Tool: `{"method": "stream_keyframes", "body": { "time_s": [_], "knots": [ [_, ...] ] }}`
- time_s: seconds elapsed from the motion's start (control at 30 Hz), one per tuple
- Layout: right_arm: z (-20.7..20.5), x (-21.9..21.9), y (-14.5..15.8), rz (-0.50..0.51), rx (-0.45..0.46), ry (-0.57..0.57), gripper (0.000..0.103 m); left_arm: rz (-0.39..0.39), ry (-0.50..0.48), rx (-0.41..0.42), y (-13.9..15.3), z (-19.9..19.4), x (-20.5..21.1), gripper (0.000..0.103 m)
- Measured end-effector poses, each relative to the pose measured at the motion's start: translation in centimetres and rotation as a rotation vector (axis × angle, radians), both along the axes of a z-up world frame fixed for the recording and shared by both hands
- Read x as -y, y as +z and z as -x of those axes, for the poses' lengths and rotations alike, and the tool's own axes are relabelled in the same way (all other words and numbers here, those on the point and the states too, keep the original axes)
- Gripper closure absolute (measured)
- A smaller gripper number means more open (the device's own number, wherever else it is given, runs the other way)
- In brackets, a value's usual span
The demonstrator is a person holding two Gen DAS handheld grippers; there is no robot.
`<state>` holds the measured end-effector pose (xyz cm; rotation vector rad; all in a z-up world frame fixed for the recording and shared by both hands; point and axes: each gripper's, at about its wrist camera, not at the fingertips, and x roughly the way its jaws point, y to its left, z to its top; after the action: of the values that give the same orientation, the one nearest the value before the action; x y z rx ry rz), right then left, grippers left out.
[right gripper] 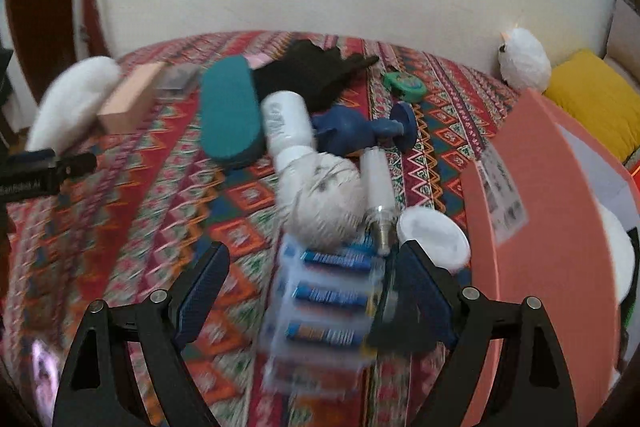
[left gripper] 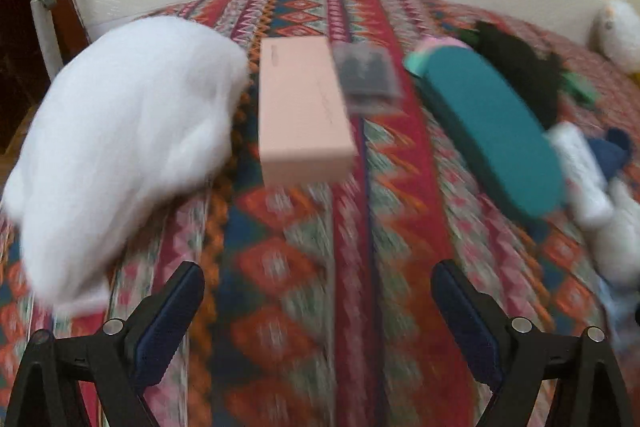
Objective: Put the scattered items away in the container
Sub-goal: 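Grasp the pink box with the left gripper while the right grasps the yarn ball, then carry pink box and yarn ball into the pink container and release both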
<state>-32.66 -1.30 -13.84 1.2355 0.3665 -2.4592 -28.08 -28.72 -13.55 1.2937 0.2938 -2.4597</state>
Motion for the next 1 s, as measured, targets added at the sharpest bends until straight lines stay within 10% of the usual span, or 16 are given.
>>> {"method": "stream_keyframes", "body": {
  "time_s": [0.23,0.33,0.4,1.0],
  "knots": [
    [4.7,2.3,-2.5,-0.057,-0.044,0.001,0.018,-0.027,0.058,0.014,-2.0,6.6,4.2,0.008],
    [4.7,2.4,-2.4,-0.055,-0.054,0.034,0.04,-0.002,0.058,0.026,-2.5,7.9,4.2,0.051],
    [4.2,1.9,-2.0,-0.028,-0.044,0.045,0.041,-0.019,0.05,0.021,-2.4,7.5,4.0,0.051],
    [-15.5,-6.5,7.1,0.18,-0.031,0.085,0.041,-0.046,-0.038,-0.107,6.6,-14.6,-8.9,0.051]
  ]
}}
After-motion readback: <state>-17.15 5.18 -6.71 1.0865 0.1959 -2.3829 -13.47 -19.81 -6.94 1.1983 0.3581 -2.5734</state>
